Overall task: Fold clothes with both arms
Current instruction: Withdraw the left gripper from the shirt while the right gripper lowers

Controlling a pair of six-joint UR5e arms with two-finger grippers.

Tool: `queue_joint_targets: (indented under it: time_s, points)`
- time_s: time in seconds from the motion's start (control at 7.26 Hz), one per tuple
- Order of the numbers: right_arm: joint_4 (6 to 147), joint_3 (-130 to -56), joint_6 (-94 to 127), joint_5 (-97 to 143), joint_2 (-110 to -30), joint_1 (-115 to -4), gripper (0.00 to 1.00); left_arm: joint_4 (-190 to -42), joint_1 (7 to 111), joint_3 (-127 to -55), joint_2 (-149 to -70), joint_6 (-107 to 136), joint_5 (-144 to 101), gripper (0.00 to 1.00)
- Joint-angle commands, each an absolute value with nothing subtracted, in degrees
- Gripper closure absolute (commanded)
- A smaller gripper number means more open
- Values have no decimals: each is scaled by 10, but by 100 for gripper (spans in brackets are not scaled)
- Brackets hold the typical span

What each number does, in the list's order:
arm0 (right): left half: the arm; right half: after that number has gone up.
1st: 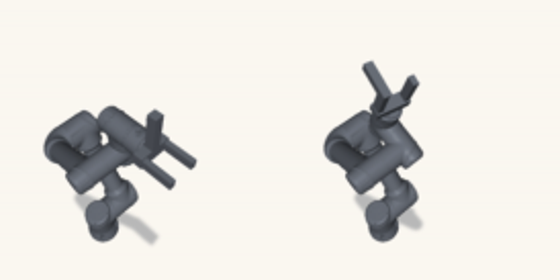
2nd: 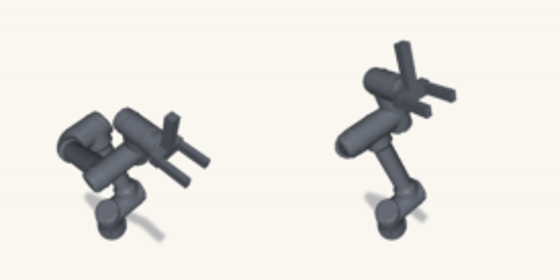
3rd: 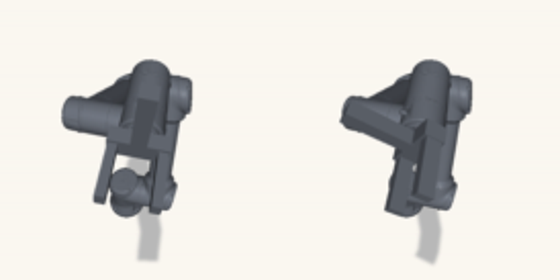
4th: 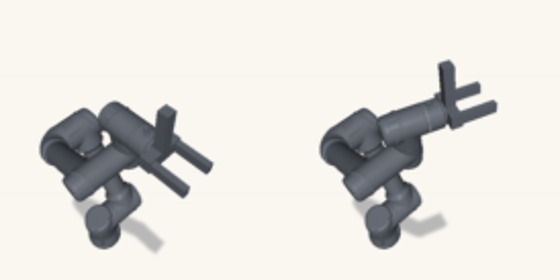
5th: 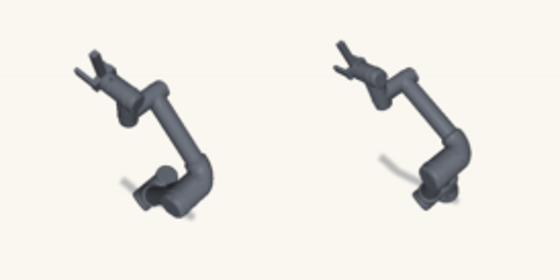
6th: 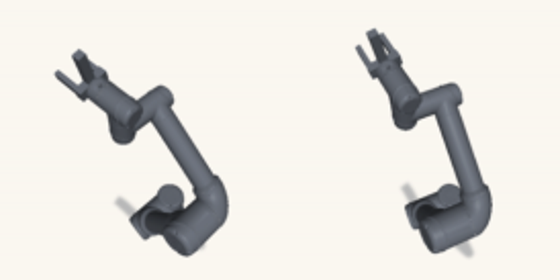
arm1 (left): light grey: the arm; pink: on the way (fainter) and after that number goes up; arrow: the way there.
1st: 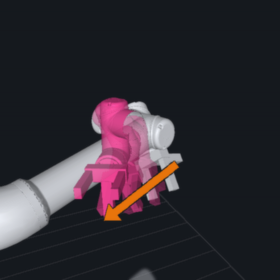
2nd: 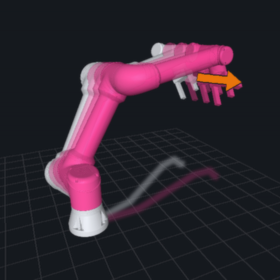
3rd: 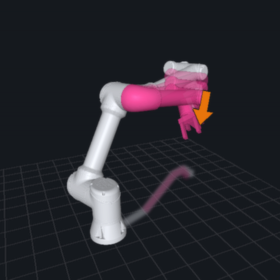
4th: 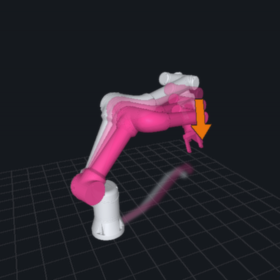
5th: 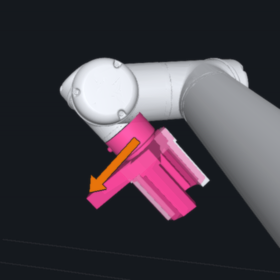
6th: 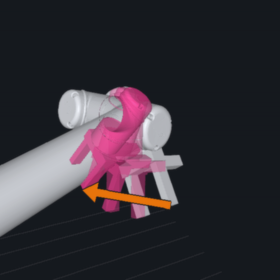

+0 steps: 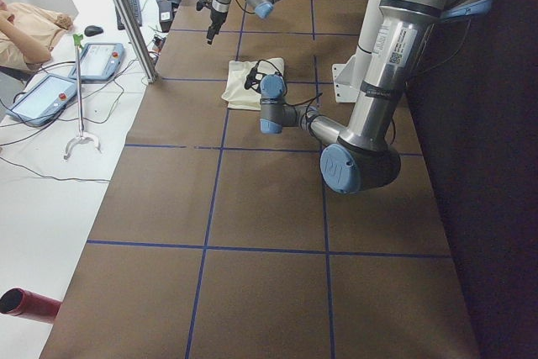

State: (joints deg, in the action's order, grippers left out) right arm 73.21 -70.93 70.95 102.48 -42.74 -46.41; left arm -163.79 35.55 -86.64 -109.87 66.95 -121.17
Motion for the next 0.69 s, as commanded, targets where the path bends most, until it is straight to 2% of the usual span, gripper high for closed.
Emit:
queue_joint_targets:
  time_s: [0.0, 0.28, 0.41, 0.55]
  points:
    - [732, -709, 709, 1025, -428, -465, 0, -1638, 341, -863, -1113, 730, -1182, 17]
    - [731, -710, 708, 1026, -432, -464, 0, -1637, 313, -860, -1111, 747, -1133, 16]
    - [731, -710, 709, 1026, -432, -464, 0, -1638, 312, -851, -1110, 747, -1134, 0]
    - [731, -710, 709, 1026, -432, -464, 0, -1640, 311, -840, -1108, 748, -1133, 0]
